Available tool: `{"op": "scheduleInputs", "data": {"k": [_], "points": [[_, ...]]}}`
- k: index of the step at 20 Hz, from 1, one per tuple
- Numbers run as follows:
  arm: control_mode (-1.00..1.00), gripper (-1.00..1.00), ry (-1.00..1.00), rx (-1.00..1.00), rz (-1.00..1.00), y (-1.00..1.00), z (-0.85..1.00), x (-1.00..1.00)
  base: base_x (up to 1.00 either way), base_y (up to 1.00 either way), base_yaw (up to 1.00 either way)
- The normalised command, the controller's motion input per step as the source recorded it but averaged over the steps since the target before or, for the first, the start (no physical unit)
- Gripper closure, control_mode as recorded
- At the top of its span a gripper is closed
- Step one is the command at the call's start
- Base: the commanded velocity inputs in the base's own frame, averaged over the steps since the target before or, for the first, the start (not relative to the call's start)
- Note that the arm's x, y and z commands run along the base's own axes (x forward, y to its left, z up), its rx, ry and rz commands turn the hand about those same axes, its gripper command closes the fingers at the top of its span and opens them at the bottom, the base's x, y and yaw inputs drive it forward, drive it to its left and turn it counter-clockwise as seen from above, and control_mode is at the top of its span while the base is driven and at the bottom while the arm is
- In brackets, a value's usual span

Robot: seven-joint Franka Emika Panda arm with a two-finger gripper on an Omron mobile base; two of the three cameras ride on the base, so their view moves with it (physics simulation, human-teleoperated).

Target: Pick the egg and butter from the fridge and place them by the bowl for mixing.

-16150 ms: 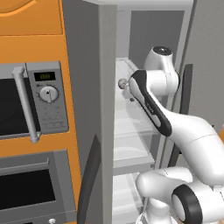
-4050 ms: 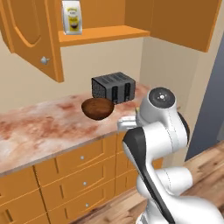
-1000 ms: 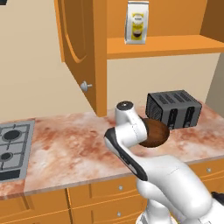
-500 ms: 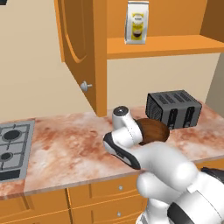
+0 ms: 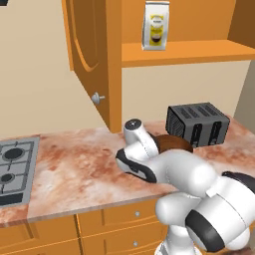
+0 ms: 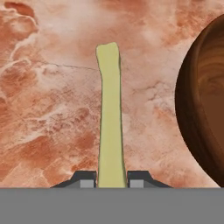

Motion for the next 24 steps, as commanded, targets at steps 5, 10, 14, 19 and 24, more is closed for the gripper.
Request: {"op": "scheduleInputs", "data": {"k": [5, 10, 14, 19, 24], "points": [[-1.00, 1.00, 0.02, -0.01, 0.00, 0.00, -0.16, 0.00, 0.00, 0.00, 0.00], [-1.00, 1.00, 0.00, -0.03, 0.00, 0.00, -0.22, 0.00, 0.00, 0.00, 0.00], [-1.00, 1.00, 0.00, -0.02, 0.00, 0.00, -0.15, 0.03, 0.00, 0.00, 0.00], [-1.00, 1.00, 0.00, 0.00, 0.00, 0.00, -0.04, 0.16, 0.00, 0.00, 0.00], [-1.00, 1.00, 0.00, 0.00, 0.00, 0.00, -0.06, 0.17, 0.00, 0.00, 0.00]]}}
